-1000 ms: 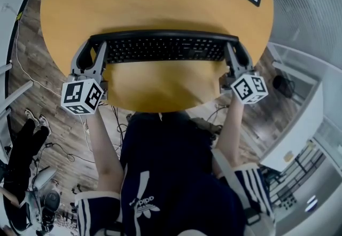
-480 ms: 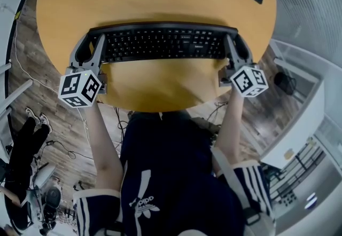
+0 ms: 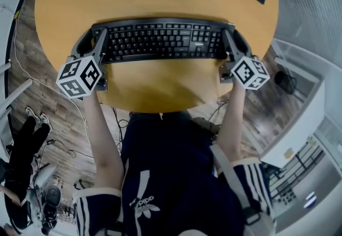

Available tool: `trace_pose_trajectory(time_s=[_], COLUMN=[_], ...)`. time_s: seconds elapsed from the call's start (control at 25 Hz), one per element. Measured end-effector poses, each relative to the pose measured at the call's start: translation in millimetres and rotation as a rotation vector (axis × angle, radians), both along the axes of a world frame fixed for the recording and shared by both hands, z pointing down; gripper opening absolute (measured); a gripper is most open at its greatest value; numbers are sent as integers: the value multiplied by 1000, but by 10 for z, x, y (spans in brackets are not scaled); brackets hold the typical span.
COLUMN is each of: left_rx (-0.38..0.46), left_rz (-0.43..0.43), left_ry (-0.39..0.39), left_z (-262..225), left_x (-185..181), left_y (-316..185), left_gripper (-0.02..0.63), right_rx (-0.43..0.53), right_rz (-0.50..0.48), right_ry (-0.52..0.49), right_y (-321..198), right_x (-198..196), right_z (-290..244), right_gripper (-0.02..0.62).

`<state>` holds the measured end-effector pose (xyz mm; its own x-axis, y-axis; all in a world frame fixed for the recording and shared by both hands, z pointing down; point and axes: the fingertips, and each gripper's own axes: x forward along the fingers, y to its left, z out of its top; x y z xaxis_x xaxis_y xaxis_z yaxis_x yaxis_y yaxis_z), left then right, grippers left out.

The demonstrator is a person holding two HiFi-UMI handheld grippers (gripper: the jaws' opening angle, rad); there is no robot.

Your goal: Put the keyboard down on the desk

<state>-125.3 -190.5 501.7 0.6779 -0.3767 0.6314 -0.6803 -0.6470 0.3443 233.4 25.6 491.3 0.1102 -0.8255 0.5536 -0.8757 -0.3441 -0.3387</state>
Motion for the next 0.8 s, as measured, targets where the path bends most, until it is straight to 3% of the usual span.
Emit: trace_pose_trajectory(time_s=[0.44,0.8], left_rx=[-73,-89], left_rz=[-28,-26], left_ry=[-64,-73], left_z=[189,206], left_x=[8,10], left_y=[9,16], left_gripper=[193,193], right_rx=[-116,-133], right_rz=[9,-5], right_ry=[-42,-53], right_y=[-2,-5], right_x=[22,20], right_z=[187,203], right_gripper=[161,161])
